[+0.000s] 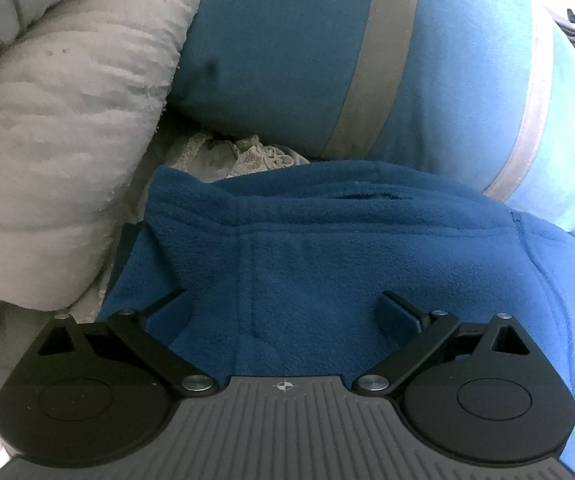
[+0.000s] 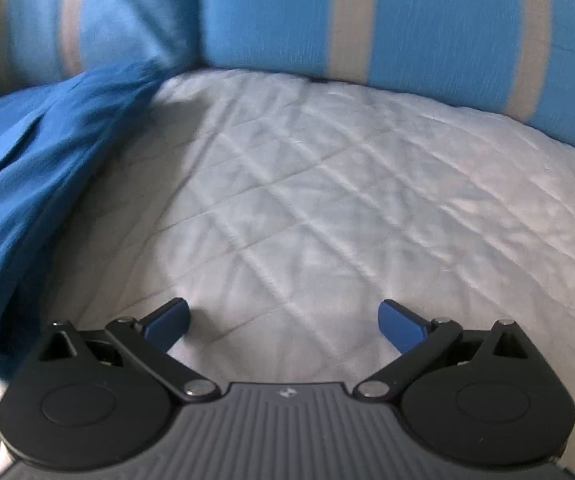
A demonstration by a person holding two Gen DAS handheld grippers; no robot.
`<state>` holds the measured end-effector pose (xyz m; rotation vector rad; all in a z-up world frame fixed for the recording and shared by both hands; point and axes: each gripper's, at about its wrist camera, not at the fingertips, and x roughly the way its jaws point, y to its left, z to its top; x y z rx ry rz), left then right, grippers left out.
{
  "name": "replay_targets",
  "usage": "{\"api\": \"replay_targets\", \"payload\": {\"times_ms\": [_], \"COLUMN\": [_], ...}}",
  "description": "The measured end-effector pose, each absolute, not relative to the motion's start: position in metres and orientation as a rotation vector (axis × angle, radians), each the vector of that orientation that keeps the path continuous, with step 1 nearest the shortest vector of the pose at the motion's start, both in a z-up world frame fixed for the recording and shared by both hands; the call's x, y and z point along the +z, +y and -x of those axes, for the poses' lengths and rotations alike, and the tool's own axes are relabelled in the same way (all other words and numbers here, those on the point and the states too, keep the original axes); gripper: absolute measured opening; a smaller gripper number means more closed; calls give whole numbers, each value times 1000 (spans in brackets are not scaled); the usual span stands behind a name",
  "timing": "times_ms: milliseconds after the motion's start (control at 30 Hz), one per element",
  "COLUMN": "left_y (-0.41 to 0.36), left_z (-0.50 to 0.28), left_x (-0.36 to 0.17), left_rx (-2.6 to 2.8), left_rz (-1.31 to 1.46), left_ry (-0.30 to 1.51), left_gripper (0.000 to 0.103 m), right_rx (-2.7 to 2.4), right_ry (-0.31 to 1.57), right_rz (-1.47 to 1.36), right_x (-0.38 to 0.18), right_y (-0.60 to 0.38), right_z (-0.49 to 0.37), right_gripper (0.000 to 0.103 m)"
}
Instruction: Fold clothes
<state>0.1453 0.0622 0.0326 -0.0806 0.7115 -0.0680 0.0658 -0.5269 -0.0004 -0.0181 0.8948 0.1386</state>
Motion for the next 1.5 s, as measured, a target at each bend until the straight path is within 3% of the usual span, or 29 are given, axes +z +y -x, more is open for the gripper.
{"api": "replay_targets", "payload": {"times_ms": [367,733,933,1200,1500], "left_y": [55,28,-8,-80,-100], "left_z": [-142,-141,-126,-114,-130], "left_x": [37,62,85,64,27], "left_rx": [-24,142,12,-126,-89], "left_rz": [40,-19,151,114,69], "left_ry": [703,812,682,513,615], "left_gripper": [102,102,102,101,103], "right_rx": [19,11,11,35,33], "right_ry": [920,920,919,919,924], "right_rz": [-29,-34,-30,-31,-25], "right_x": [-4,-3,-3,-4,-5], "right_y": [-555,-556,-555,-558,-556], "right_z": [-66,-67,-67,-63,-63], "right_gripper": [103,103,103,102,103]}}
